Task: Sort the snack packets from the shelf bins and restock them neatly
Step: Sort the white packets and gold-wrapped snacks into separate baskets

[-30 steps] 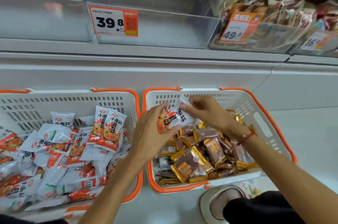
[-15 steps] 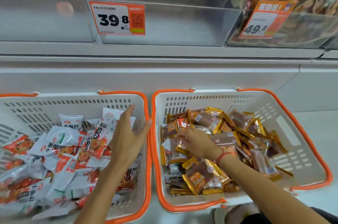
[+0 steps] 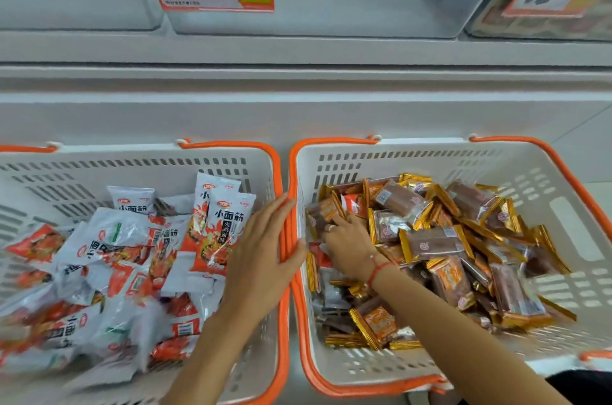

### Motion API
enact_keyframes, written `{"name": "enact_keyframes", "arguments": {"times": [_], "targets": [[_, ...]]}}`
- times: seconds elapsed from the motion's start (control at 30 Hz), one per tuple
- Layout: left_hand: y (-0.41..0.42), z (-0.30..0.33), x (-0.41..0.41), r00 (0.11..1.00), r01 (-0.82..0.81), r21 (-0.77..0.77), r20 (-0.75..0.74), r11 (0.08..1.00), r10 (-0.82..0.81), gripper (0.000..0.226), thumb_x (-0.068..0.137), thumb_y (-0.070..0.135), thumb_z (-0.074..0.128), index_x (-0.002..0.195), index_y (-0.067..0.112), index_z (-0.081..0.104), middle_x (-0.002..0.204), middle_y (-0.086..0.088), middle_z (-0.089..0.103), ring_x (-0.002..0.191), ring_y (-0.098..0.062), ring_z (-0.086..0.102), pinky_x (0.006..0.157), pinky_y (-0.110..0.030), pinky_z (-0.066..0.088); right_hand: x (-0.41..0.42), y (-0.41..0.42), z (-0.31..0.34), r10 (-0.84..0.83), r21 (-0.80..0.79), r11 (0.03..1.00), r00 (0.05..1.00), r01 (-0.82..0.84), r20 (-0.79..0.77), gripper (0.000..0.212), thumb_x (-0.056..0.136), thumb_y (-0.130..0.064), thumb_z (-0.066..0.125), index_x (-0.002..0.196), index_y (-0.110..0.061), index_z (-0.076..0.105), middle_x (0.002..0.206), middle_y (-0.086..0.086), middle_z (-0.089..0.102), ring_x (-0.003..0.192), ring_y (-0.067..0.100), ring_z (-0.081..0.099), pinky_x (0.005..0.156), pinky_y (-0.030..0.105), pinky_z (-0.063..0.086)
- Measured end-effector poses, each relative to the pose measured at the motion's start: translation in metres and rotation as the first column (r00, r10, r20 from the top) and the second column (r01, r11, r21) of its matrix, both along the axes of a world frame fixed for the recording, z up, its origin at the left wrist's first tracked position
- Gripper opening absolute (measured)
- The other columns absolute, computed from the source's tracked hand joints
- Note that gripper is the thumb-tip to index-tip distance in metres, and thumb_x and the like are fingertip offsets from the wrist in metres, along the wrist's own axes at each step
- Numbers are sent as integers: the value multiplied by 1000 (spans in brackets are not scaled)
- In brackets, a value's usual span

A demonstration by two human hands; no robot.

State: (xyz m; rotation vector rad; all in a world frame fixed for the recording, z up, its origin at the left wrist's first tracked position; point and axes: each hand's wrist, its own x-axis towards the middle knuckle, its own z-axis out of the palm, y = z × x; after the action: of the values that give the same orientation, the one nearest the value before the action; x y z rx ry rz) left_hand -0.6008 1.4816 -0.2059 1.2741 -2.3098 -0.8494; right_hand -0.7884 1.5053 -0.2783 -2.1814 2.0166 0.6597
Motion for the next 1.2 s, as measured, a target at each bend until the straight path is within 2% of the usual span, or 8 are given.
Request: {"name": "enact_keyframes", "arguments": {"times": [0.23,0.4,0.47,0.67,0.8,0.9,1.03,1.2], "targets": [[8,6,-5,997,-27,64,-72,998,32,62,96,38,52,151,33,25,157,17,21,142,-1,16,113,-31,23,-33,61,53,-113,-34,990,910,138,398,20,93,-34,56,104,-23,69,100,-6,64,118,13,37,98,37,33],[11,30,-5,998,55,149,-21,987,-53,81,86,71,42,153,32,17,161,14,5,147,-8,0,121,-43,8,-47,73,118,-295,83,905,475,418,829,59,85,-55,61,91,3,68,89,24,66,77,36,61,71,41,50],[17,52,-10,986,121,235,-140,964,-90,95,75,78,51,152,35,17,160,18,2,144,-1,0,117,-36,7,-41,73,153,-277,101,865,300,492,913,39,90,-39,62,95,-2,71,89,32,60,77,41,56,73,34,46],[36,115,-28,807,391,427,-586,815,-80,70,77,28,74,138,30,40,126,18,52,112,8,55,79,-6,46,-8,63,208,-190,169,787,-27,593,981,23,91,-20,64,99,1,69,93,14,73,84,24,66,77,36,52],[21,123,-28,829,107,161,-559,981,1,65,78,19,80,120,48,41,128,5,46,110,-2,57,85,-10,49,14,44,218,-106,245,761,-258,600,960,25,90,-22,63,104,-3,70,98,10,72,85,17,68,72,23,54],[5,121,-16,821,-29,178,-557,984,125,55,87,13,70,134,24,45,111,18,57,95,10,58,73,-5,47,16,27,218,-105,314,812,-406,492,908,31,87,-27,62,113,-11,68,105,3,70,88,13,64,78,21,52],[-25,91,28,808,-320,189,-458,928,371,50,91,13,64,134,19,41,100,15,59,88,-4,61,74,-23,46,-12,9,178,-208,229,793,-103,565,973,24,94,-24,59,116,-20,65,110,2,68,92,14,66,80,24,54],[-46,34,54,865,-459,251,-96,853,493,72,89,20,68,148,10,27,138,-12,51,121,-33,51,92,-41,43,-52,-8,82,-377,-38,842,637,539,672,23,100,-26,48,101,-17,70,82,-3,67,75,11,63,59,16,43]]}}
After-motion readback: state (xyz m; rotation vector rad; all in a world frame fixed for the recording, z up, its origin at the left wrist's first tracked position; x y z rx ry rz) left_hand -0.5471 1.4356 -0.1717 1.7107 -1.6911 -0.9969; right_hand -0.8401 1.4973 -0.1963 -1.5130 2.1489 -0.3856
